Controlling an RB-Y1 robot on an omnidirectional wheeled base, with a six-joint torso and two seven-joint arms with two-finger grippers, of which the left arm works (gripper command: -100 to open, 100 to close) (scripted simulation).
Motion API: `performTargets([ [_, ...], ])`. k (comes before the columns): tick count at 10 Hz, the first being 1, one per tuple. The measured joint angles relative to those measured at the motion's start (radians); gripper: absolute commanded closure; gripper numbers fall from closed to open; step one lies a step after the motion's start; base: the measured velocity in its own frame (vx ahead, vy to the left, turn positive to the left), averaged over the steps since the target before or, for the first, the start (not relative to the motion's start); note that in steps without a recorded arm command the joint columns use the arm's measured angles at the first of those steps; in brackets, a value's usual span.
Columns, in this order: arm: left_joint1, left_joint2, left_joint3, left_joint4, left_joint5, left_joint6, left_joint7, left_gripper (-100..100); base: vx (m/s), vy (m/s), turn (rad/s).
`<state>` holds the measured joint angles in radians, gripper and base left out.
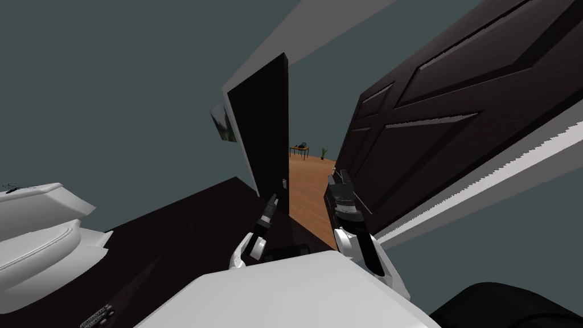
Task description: Push the door open
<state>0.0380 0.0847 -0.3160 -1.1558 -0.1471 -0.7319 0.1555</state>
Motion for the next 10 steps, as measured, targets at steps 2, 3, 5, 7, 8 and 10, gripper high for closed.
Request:
performTargets([
  [2, -0.020, 0.000, -0.015, 0.055, -0.003, -0.010, 0.009, -100, 0.100, 0.086, -0.023],
  [3, -0.027, -0.002, -0.023, 0.077, -0.006, -0.013, 0.013, -100, 0.083, 0.073, -0.024],
  [5, -0.052, -0.006, -0.036, 0.131, -0.009, -0.019, 0.021, -100, 0.084, 0.071, -0.022],
  [7, -0.077, -0.007, -0.047, 0.194, -0.011, -0.033, 0.030, -100, 0.085, 0.067, -0.020],
  [8, -0.090, -0.011, -0.052, 0.223, -0.012, -0.039, 0.033, -100, 0.120, 0.089, -0.034],
  [10, -0.100, -0.012, -0.068, 0.259, -0.016, -0.040, 0.041, -100, 0.091, 0.060, -0.011],
])
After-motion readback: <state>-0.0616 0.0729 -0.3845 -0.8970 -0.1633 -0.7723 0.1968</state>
